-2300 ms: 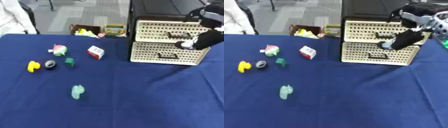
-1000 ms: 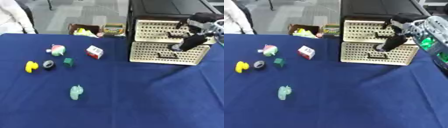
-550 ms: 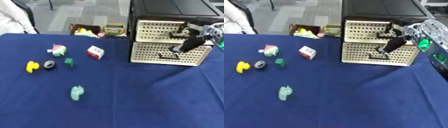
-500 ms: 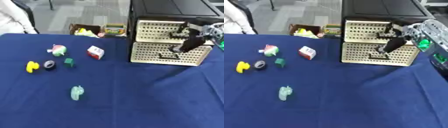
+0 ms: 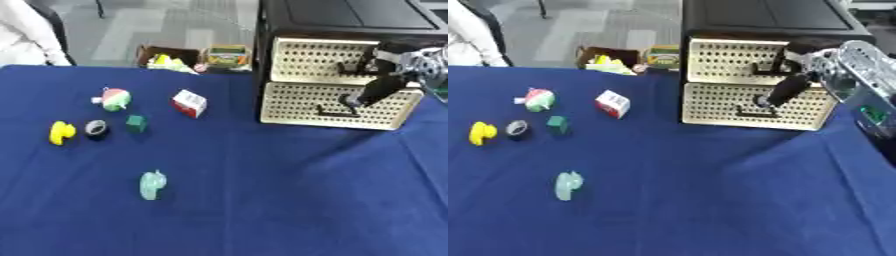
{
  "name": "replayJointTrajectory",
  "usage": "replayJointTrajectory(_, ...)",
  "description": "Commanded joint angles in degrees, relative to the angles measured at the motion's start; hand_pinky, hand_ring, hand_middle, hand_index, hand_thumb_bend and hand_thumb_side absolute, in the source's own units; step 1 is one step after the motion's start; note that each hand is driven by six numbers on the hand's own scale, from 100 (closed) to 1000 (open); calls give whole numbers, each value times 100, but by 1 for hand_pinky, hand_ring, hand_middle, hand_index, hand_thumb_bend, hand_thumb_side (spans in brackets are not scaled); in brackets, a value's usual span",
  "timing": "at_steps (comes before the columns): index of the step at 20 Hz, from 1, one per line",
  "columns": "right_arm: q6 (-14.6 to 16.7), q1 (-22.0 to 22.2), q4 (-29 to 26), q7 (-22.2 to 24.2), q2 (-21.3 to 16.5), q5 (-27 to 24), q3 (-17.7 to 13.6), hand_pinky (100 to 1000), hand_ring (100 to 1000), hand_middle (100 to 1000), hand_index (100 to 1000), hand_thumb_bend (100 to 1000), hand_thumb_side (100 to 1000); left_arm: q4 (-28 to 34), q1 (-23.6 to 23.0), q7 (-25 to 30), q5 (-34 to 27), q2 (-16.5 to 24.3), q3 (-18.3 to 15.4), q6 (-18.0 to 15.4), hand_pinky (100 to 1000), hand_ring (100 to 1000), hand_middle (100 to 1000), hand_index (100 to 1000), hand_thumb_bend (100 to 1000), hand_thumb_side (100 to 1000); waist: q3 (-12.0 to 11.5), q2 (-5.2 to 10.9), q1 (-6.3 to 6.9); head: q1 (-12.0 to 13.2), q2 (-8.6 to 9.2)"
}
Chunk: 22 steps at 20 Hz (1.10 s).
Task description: Pick up objects from table and place into drawer.
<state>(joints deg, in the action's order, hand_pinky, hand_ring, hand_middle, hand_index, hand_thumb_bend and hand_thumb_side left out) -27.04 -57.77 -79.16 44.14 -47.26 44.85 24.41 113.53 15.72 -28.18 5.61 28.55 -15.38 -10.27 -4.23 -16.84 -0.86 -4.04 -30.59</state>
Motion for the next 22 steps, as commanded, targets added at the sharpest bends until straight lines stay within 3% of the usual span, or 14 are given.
replayJointTrajectory(1,-745,-196,49,783,-75,-305,-41,100,143,100,695,436,470,106,50,-13,11,115,-67,-10,477,579,687,877,100,818,9,101,3,-12,49)
replayJointTrajectory(7,-727,-312,178,783,-52,-677,-5,100,141,100,666,413,461,106,47,-18,14,129,-73,-8,477,578,687,877,100,818,25,113,-30,3,55)
replayJointTrajectory(22,-806,59,-119,783,-269,-980,19,100,139,100,574,358,449,106,94,7,27,193,-50,-35,478,579,687,877,100,817,77,114,-26,25,62)
